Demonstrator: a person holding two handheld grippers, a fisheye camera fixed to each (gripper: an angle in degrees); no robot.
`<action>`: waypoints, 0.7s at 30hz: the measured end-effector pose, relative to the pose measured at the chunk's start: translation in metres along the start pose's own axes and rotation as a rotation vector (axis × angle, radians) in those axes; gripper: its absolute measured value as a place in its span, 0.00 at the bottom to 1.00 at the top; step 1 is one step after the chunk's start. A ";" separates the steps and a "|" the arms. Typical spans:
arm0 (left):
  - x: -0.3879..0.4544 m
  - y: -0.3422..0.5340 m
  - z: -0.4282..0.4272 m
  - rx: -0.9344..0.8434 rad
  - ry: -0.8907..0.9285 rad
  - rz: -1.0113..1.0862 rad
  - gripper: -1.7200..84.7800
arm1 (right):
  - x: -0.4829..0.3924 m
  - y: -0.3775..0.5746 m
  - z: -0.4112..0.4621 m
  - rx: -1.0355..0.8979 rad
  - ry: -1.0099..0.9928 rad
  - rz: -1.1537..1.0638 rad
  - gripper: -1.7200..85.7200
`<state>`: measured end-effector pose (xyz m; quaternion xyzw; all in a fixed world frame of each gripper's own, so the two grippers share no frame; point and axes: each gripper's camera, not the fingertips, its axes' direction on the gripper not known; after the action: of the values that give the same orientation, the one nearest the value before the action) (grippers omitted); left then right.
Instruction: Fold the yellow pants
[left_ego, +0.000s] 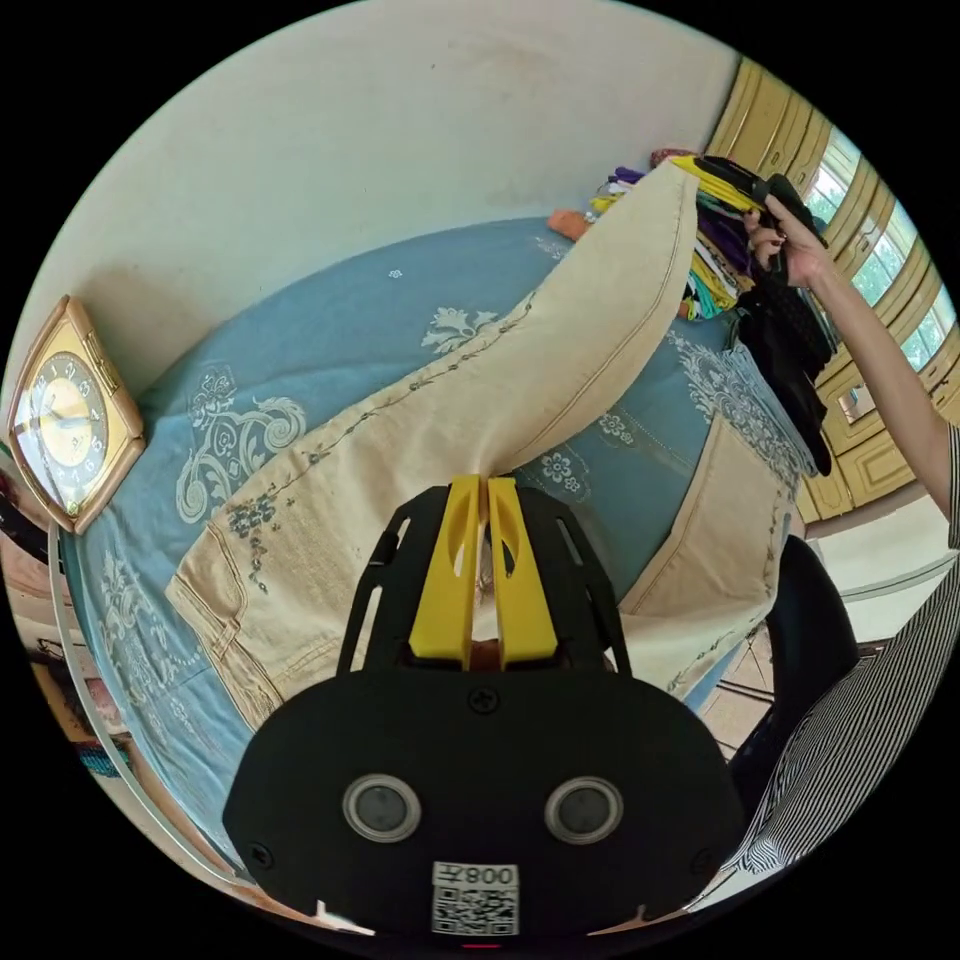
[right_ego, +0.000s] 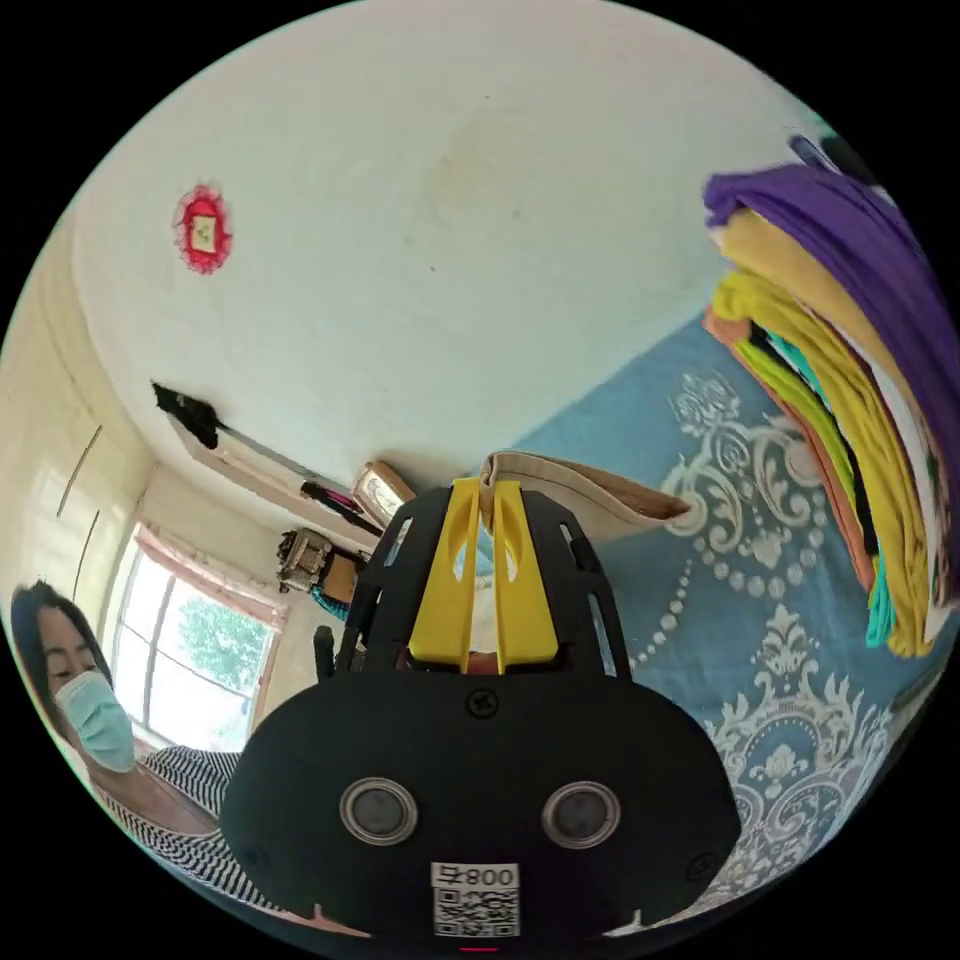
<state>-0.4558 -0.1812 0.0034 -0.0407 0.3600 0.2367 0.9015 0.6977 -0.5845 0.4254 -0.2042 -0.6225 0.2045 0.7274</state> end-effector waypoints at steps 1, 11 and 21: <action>0.001 0.004 0.002 0.011 0.018 0.005 0.04 | -0.020 -0.009 -0.007 0.000 -0.002 -0.071 0.05; 0.010 -0.003 0.126 -0.210 0.006 0.071 0.08 | 0.104 0.078 -0.014 -0.233 0.371 0.268 0.05; -0.068 0.090 0.073 0.026 0.004 -0.331 0.15 | 0.095 0.181 -0.025 -0.234 0.402 0.275 0.10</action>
<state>-0.4933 -0.1108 0.1115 -0.0884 0.3534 0.0803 0.9278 0.7281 -0.3822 0.4002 -0.4060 -0.4515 0.1835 0.7731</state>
